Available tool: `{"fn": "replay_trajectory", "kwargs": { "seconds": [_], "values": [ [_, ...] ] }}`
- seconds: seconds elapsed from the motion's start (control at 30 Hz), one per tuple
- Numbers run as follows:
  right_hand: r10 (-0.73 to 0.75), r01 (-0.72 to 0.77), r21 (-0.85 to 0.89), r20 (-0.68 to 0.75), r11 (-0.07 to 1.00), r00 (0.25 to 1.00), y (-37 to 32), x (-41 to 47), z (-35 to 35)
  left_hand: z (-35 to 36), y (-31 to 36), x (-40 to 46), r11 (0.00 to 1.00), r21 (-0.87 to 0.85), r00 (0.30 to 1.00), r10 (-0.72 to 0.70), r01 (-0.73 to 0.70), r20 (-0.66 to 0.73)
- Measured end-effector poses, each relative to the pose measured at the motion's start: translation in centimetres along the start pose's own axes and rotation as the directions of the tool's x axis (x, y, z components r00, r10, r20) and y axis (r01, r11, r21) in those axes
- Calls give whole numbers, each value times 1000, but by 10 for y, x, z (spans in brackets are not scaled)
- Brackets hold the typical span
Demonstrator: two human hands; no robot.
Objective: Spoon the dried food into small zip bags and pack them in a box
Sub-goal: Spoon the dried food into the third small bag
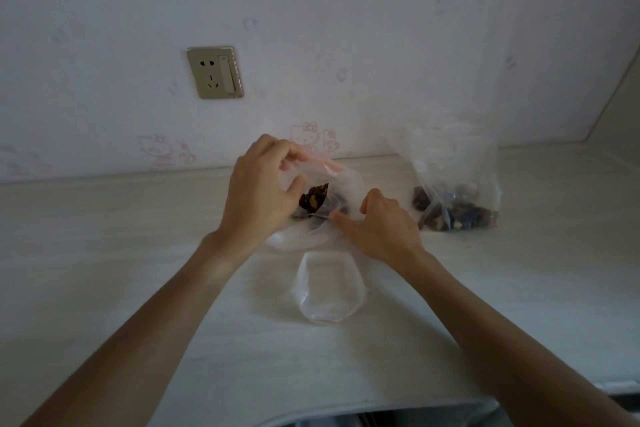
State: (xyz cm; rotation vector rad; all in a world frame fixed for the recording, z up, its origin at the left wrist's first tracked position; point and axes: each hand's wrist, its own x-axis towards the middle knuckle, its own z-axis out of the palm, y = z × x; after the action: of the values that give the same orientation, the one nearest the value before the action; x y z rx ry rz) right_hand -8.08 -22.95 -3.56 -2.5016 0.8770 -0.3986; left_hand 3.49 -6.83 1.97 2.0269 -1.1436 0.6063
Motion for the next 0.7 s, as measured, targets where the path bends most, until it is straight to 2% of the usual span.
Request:
{"fn": "replay_trajectory", "kwargs": {
  "seconds": [0.03,0.1,0.2,0.27,0.37,0.5,0.57,0.7],
  "values": [
    [0,0,-18,4,1000,1000,0,1,2,5,-2,8,995,85,998,48,-51,36],
    [-3,3,-11,15,1000,1000,0,5,3,17,-5,23,970,186,972,117,-156,202],
    [-19,16,85,29,996,999,5,8,5,35,-8,39,927,200,856,188,-317,482],
    [-19,13,145,37,989,999,10,10,5,48,-13,44,894,193,783,229,-404,579],
    [-12,-11,358,62,934,998,15,16,2,59,-22,47,879,183,759,256,-441,599],
    [29,-156,742,181,652,983,16,20,-10,66,-39,49,904,163,791,244,-395,561],
    [23,-174,821,193,544,981,15,20,-15,66,-44,49,935,127,822,219,-331,526],
    [-10,-122,879,142,460,990,11,17,-21,59,-39,50,957,151,880,159,-249,448]
  ]
}}
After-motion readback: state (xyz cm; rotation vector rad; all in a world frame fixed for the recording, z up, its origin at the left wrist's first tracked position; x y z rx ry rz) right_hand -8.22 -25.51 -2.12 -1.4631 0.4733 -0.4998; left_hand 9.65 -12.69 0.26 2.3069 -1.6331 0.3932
